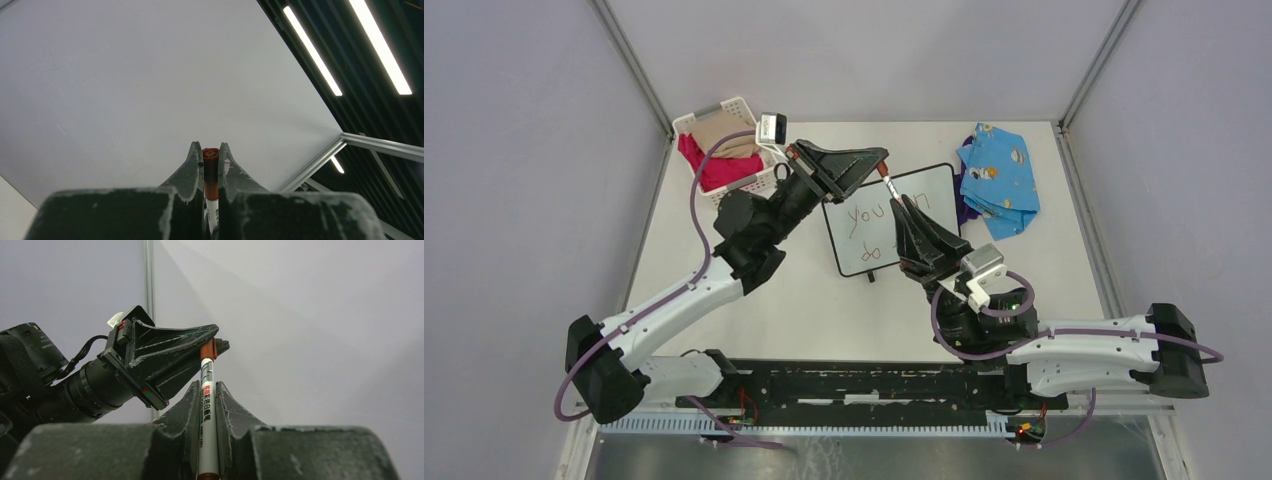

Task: Write a sentence on the whiteboard
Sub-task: Close the whiteboard marker at the center of the board.

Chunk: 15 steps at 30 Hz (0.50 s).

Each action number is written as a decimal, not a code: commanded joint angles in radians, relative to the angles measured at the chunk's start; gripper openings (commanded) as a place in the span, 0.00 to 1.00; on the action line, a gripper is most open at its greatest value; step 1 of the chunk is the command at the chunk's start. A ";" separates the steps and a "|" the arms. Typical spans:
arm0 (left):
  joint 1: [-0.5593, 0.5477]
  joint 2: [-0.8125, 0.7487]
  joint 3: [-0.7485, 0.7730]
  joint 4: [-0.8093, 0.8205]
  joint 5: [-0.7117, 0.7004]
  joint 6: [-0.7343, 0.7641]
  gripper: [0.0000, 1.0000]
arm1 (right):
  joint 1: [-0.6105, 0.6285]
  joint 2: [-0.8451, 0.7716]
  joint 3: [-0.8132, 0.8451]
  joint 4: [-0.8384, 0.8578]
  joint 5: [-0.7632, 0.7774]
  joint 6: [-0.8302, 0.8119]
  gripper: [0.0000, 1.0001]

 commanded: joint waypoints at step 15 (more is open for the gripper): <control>-0.196 0.010 -0.052 -0.115 0.083 0.153 0.02 | -0.009 0.039 0.068 0.051 0.019 -0.063 0.00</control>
